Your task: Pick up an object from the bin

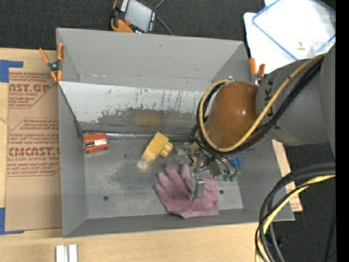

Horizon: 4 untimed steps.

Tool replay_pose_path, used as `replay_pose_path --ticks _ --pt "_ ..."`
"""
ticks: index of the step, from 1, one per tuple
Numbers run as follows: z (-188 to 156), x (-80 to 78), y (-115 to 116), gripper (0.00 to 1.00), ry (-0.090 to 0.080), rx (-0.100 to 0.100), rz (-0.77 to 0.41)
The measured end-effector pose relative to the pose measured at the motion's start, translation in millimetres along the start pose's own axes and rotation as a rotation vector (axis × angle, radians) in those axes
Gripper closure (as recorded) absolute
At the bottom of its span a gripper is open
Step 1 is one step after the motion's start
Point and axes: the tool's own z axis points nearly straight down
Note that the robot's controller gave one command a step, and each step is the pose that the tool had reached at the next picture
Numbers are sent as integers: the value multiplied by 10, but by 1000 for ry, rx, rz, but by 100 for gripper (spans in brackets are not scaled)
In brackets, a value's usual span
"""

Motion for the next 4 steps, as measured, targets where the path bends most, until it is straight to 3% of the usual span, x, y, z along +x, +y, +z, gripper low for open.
replay_pose_path --ticks 1,2,3,4 --pt "375 -49 17 0 3 -1 1" --pt "360 -35 39 0 -2 0 14" --pt "357 -267 -215 100 -3 -1 -283" --pt "357 -267 -215 100 -3 -1 -283"
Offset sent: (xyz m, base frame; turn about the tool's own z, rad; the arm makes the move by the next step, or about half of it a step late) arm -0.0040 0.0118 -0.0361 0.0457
